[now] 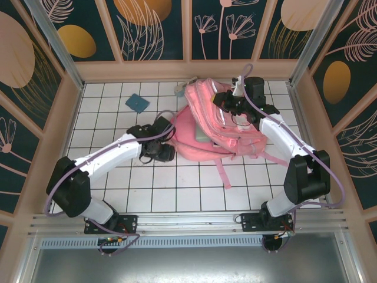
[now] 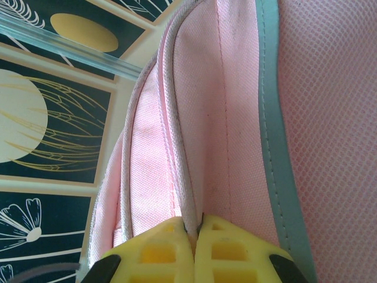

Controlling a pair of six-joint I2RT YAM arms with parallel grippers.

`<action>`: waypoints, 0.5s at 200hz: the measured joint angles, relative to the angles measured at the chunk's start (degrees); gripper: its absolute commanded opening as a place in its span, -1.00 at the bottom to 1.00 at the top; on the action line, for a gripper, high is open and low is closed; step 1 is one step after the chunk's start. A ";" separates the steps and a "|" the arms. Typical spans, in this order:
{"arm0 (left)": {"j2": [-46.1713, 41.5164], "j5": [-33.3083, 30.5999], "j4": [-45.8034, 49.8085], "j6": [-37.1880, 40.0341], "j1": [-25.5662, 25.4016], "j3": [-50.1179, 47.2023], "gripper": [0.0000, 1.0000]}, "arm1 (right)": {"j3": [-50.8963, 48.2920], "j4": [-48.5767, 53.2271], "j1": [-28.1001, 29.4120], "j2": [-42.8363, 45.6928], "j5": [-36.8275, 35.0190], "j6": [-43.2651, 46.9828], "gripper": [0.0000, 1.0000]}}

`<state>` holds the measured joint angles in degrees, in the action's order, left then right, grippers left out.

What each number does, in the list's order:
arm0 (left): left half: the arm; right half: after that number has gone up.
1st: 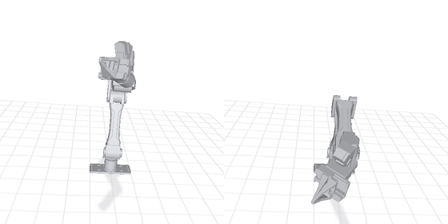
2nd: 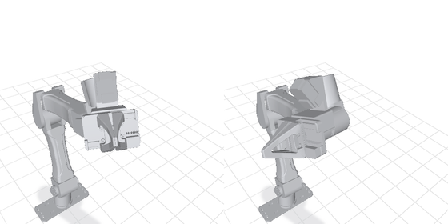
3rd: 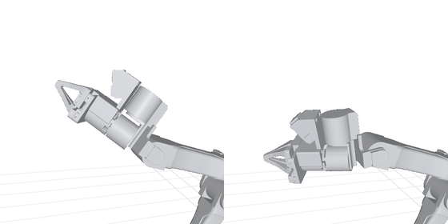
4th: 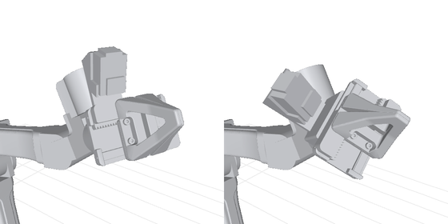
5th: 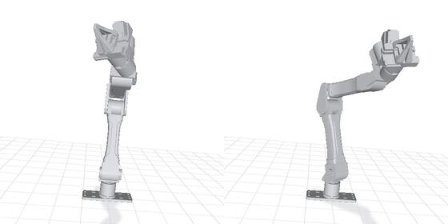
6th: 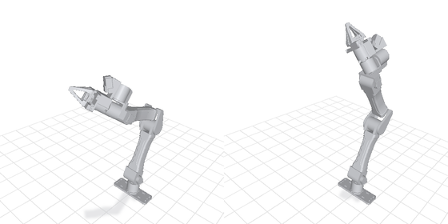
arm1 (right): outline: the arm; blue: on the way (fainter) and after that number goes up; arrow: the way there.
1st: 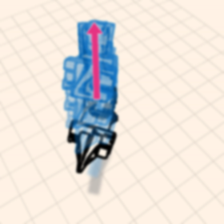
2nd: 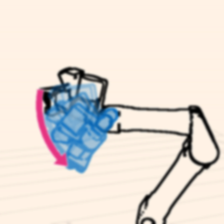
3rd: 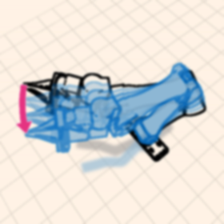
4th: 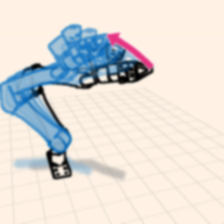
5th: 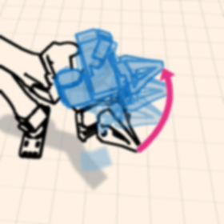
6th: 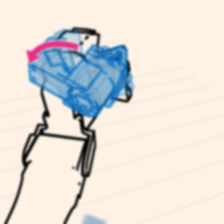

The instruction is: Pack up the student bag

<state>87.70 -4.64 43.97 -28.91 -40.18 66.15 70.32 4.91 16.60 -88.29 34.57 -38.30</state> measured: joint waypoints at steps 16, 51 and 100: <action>2.78 0.04 -0.55 0.02 -0.02 5.29 -0.03 | -0.11 -0.02 0.00 0.00 0.00 -0.02 -1.00; 11.65 0.04 -2.23 0.24 0.00 16.26 -0.05 | -0.76 -0.22 0.07 0.13 0.02 -0.04 -1.00; 22.88 0.39 -5.35 0.35 1.16 24.17 -0.05 | -1.75 -0.72 0.33 1.05 -0.22 -0.22 -1.00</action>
<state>110.59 -4.25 38.61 -28.56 -39.03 90.32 68.58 4.19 16.93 -87.24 34.35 -38.52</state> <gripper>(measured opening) 0.617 0.054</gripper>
